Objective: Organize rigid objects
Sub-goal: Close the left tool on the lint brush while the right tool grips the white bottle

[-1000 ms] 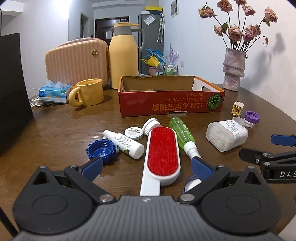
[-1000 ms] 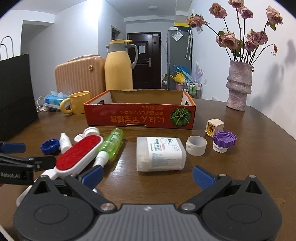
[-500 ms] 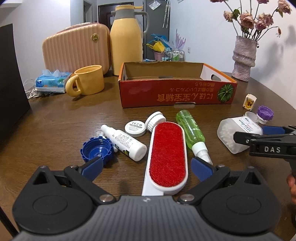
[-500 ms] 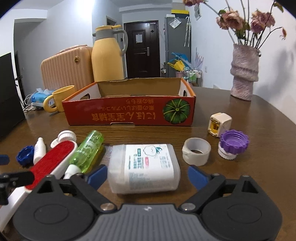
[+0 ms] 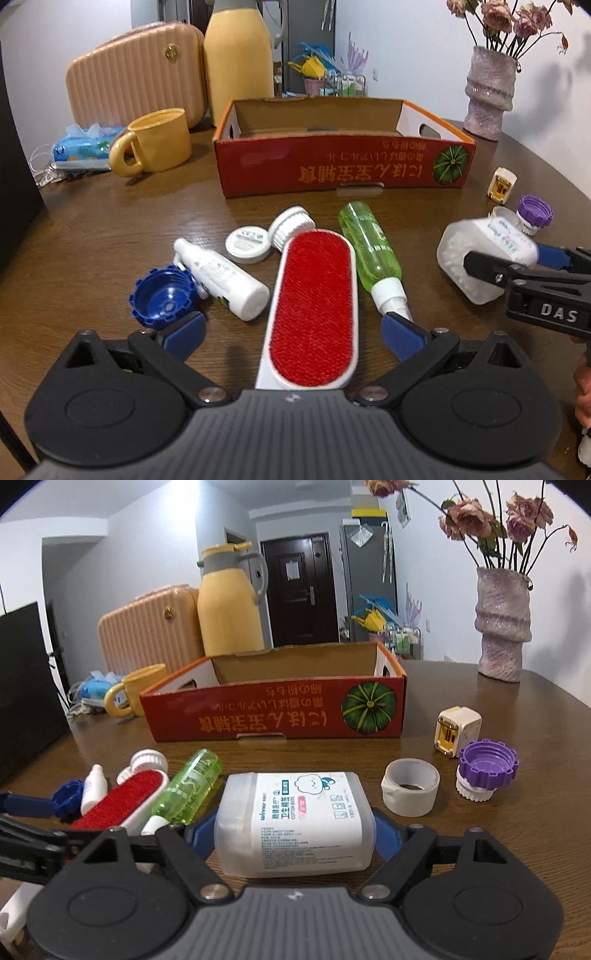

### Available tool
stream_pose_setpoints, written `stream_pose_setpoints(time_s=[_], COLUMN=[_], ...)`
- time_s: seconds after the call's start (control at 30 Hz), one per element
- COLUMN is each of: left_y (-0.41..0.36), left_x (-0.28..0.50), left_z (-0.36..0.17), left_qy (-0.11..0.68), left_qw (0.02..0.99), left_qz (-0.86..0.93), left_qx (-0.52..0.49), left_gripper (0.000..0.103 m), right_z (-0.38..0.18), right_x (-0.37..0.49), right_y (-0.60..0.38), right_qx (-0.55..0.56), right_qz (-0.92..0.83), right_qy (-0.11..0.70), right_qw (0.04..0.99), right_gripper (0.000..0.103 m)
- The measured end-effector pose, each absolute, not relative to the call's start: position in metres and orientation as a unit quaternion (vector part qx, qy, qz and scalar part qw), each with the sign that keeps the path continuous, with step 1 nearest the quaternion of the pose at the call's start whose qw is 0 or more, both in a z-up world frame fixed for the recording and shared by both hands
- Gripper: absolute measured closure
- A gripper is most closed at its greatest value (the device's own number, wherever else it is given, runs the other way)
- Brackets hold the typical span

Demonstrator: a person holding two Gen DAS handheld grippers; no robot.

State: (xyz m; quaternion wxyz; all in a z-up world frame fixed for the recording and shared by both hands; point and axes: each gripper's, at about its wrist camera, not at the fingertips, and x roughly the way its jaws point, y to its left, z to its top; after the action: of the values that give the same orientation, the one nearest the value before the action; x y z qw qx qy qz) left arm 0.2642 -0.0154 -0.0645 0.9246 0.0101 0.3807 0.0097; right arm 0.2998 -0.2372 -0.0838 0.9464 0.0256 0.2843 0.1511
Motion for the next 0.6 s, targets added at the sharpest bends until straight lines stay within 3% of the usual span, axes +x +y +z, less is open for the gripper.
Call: stream_pose_setpoints(time_s=[0.2,0.37,0.43,0.6], left_y=[-0.017,-0.018,-0.019,-0.020], left_x=[0.271,0.272,0.273,0.272], left_z=[-0.070,-0.074,-0.076,-0.077], left_qy=[0.398,0.406,0.411,0.410], left_qw=[0.917,0.914,0.911,0.912], left_qz=[0.015,0.012,0.008,0.010], left_qx=[0.000,-0.007,-0.009,-0.010], left_gripper=[0.001,0.016,0.028,0.039], right_z=[-0.079,-0.080,-0.080,-0.079], right_x=[0.286,0.280,0.278,0.274], right_y=[-0.243,-0.245,-0.246,-0.247], right_qx=[0.037,0.041,0.043,0.048], right_qz=[0.157,0.158,0.161,0.168], right_qy=[0.255,0.247,0.244,0.237], right_qw=[0.953,0.955,0.955,0.956], right_gripper=[0.021,0.021,0.021,0.021])
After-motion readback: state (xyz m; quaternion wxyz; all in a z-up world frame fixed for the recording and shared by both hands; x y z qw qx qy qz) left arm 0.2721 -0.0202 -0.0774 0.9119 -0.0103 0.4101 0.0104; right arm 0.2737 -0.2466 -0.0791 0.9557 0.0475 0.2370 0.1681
